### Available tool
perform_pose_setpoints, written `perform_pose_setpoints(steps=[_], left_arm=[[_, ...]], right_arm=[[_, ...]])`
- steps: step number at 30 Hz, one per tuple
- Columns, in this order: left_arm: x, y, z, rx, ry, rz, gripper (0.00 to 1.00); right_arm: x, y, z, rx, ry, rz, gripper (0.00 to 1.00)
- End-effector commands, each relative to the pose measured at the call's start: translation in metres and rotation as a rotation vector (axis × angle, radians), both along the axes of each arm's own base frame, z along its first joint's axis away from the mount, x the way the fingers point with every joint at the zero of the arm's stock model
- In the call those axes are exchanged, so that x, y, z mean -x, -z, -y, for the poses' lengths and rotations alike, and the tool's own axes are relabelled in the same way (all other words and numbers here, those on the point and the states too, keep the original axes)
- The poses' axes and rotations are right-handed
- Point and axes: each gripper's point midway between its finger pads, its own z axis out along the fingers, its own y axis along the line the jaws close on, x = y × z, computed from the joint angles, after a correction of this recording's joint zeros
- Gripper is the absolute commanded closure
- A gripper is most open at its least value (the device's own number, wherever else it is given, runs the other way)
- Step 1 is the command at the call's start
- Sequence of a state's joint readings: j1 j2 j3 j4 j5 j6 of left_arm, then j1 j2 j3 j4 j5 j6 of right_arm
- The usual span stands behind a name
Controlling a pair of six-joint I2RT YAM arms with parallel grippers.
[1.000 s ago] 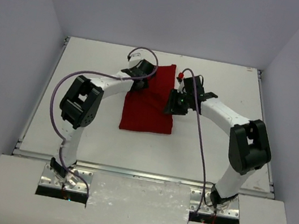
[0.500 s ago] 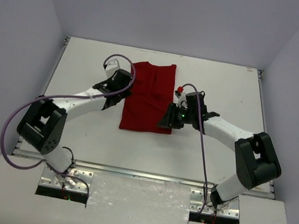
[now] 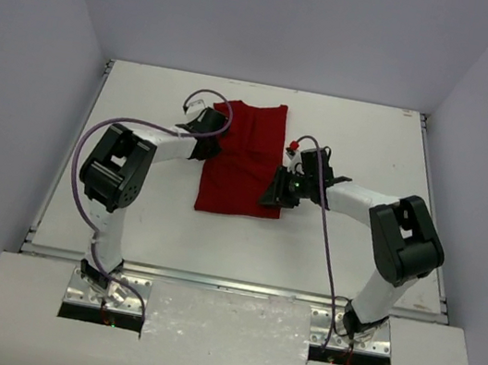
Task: Fold and stack the t-shirts
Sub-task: Fold the tshirt
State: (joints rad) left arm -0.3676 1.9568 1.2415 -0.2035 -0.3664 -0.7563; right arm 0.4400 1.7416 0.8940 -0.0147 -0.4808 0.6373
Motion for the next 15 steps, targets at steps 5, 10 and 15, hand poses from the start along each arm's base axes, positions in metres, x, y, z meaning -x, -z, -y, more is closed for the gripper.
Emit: perform_pose_setpoints(steps=[5, 10, 15], left_arm=[[-0.035, -0.015, -0.023, -0.045, -0.101, 0.046, 1.00], [-0.030, -0.058, -0.048, -0.113, -0.195, 0.147, 0.99], [-0.020, -0.066, -0.056, -0.105, -0.212, 0.125, 0.99]], right_arm=[[-0.003, 0.020, 0.001, 0.007, 0.011, -0.043, 0.66], [0.001, 0.039, -0.001, 0.014, 0.005, -0.103, 0.66], [0.004, 0.044, -0.003, -0.002, -0.003, -0.122, 0.66]])
